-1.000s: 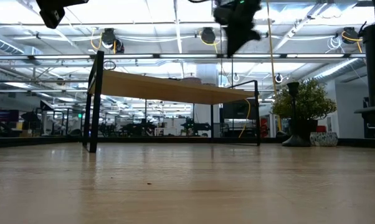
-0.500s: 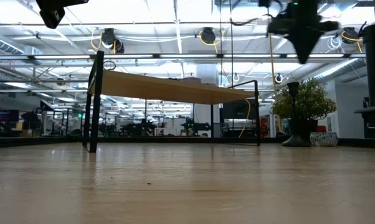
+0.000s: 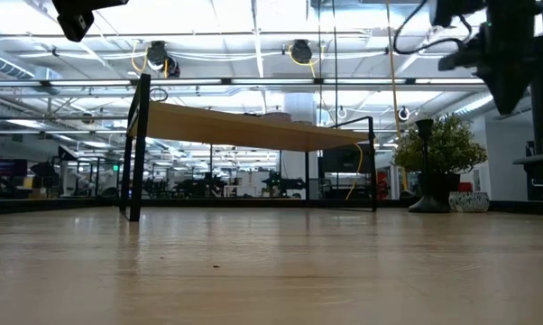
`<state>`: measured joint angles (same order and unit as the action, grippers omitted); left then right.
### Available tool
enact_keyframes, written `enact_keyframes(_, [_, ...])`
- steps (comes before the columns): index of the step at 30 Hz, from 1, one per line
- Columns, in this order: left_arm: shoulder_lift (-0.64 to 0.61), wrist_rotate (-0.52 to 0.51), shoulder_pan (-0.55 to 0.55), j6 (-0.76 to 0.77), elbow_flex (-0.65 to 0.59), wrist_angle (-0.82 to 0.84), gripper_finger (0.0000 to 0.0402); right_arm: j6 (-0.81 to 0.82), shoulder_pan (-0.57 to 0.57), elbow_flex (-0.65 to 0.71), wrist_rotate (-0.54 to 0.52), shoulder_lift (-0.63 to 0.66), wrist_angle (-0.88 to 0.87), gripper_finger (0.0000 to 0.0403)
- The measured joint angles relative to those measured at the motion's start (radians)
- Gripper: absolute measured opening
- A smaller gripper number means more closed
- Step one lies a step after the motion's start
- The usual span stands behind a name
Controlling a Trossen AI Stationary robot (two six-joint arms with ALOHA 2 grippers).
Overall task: Pick & Place candle stick holders
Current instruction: Put the blue scented candle on the shelf
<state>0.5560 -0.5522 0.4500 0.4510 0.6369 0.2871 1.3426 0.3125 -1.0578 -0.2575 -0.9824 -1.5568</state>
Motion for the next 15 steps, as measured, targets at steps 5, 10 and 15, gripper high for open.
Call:
enact_keyframes(5, [0.0,0.0,0.0,0.0,0.0,0.0,0.0122,0.139,0.0,0.102,-0.001,0.034,0.025,0.0018])
enact_keyframes(10, [0.0,0.002,0.0,0.0,0.0,0.0,0.0122,0.334,0.0,0.191,-0.004,0.053,0.069,0.0018])
enact_keyframes(15, [0.0,0.011,0.0,-0.001,0.0,0.0,0.0122,0.46,0.002,0.254,-0.05,0.08,0.14,0.0018])
